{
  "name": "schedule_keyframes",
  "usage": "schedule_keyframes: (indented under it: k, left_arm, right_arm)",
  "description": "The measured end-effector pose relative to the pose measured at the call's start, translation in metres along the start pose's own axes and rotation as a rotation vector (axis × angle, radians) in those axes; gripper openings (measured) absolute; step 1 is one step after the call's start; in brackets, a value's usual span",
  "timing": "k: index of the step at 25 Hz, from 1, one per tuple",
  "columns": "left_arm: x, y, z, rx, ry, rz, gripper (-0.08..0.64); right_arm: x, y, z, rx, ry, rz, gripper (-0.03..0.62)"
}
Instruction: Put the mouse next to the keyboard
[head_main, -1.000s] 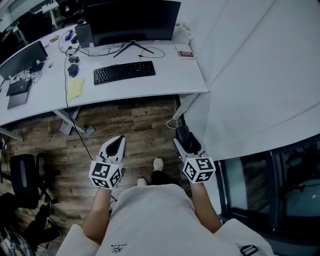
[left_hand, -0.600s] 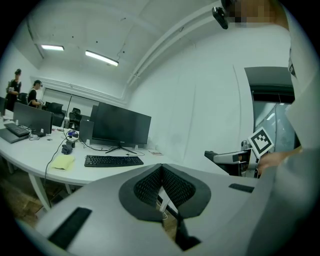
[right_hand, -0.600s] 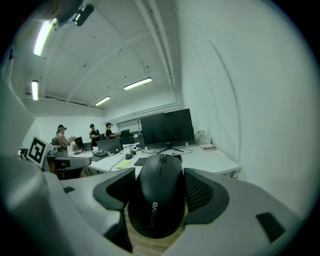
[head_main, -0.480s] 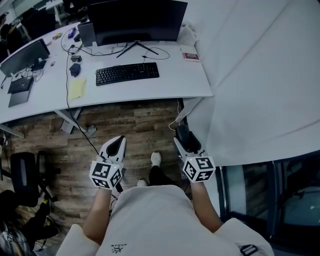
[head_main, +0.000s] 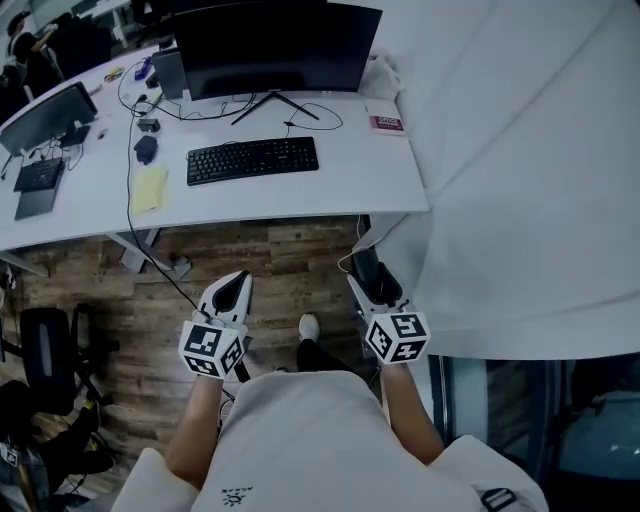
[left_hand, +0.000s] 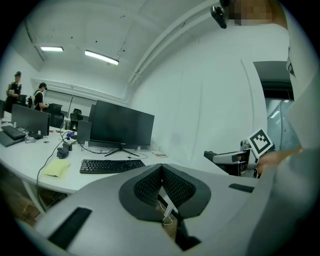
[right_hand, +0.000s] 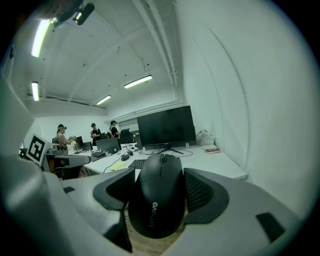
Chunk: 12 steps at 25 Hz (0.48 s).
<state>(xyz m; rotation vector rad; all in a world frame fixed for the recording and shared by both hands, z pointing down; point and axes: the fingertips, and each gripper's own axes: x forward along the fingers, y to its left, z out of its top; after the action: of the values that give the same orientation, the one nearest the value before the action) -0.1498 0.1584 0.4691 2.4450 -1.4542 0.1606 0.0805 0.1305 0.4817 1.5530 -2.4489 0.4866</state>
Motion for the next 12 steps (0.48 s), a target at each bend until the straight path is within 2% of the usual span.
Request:
schedule_keyframes:
  k: [12]
  left_arm:
    - [0.080,0.008,0.026,-0.009,0.031,0.029,0.011]
  right_arm:
    - [0.061,-0.050,0.028,0.011,0.037,0.049,0.308]
